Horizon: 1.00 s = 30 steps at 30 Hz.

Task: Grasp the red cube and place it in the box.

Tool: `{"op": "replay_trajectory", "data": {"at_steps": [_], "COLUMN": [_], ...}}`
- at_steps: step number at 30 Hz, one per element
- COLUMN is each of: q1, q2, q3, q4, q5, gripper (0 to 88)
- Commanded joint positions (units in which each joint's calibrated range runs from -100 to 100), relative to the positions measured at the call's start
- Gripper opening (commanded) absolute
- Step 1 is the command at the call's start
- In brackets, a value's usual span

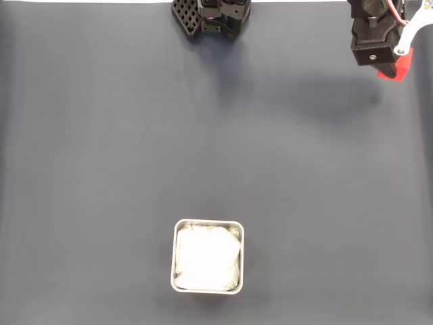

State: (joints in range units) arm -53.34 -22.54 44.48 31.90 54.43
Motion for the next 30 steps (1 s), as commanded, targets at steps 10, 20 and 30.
{"op": "replay_trajectory", "data": {"at_steps": [10, 20, 30], "q1": [8.1, 14.5, 22.2], "q2": [-4.6, -4.7, -5.1], "q3": [-8.2, -13.8, -16.8], "q4": [5.6, 9.7, 11.7], "q5": [-1.2, -1.0, -0.3], "gripper": [10.3, 10.3, 10.3]}}
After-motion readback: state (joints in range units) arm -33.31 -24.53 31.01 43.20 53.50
